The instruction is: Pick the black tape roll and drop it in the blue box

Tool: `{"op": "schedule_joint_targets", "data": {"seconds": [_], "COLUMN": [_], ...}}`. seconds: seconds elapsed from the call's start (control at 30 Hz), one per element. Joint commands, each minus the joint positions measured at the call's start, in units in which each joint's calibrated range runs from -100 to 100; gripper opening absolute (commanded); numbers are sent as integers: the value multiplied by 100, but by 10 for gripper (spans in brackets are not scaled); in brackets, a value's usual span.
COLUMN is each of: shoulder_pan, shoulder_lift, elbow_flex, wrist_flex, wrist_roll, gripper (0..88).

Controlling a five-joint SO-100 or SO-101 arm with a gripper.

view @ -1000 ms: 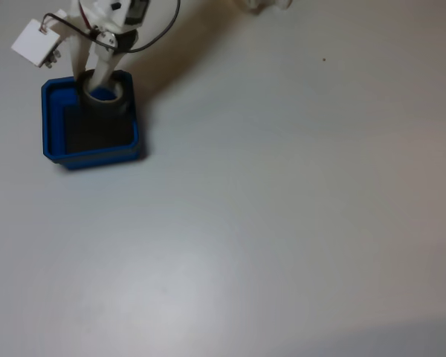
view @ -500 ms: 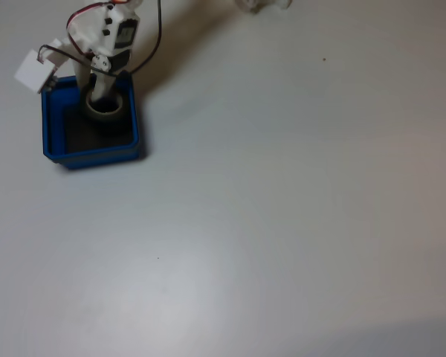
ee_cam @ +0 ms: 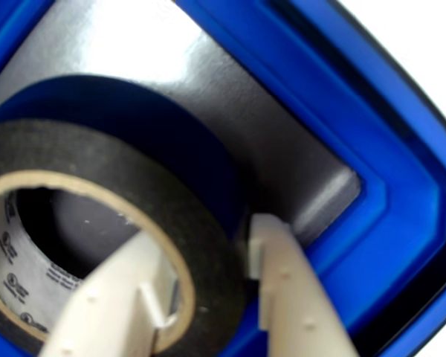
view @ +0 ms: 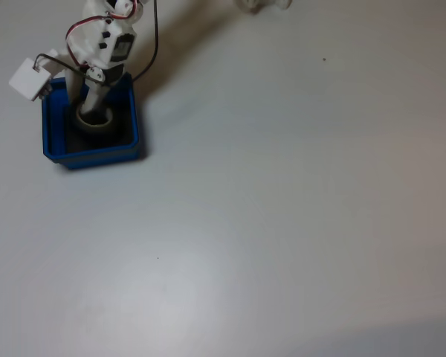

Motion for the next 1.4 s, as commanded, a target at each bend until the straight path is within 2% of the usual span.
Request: {"op": "schedule_joint_targets", "data": {"seconds": [0.0,0.87,1.17,1.37], "shoulder_pan": [37,-129,-139,-139], "shoulder_lift": [-20,64,64,148], "elbow_flex": [-413,-377,-377,-404], "wrist_flex": [-122,-56,-56,-56], "wrist_roll": [11,37,37,37], "gripper": [7,12,111,125]}}
